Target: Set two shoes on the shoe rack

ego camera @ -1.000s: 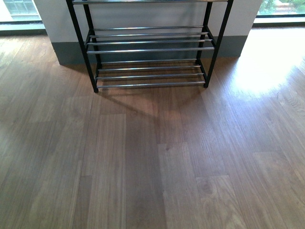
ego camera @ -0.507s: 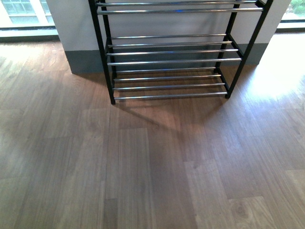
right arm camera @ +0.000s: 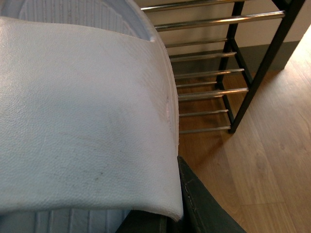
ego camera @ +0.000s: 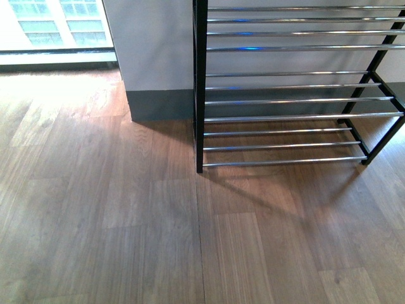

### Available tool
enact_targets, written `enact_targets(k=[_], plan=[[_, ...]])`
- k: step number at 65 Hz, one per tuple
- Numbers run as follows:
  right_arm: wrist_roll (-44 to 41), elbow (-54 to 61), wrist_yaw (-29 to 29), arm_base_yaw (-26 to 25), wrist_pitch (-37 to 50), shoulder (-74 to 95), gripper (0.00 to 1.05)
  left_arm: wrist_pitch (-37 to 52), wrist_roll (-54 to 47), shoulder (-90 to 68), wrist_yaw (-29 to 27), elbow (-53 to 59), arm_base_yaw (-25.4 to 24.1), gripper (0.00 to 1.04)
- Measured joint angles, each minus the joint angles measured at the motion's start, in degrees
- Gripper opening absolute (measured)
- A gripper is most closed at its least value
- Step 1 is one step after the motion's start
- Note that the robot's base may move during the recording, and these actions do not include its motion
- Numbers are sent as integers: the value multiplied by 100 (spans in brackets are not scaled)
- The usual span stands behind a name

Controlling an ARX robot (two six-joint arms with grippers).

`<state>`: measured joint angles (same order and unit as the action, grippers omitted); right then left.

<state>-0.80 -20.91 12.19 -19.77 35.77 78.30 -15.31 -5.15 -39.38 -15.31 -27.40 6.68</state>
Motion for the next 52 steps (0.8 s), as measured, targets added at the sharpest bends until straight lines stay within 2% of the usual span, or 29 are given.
enact_targets(k=[52], plan=[[0,0,-15,-13,0,9,1,0,0,-11,20,0,7,2]])
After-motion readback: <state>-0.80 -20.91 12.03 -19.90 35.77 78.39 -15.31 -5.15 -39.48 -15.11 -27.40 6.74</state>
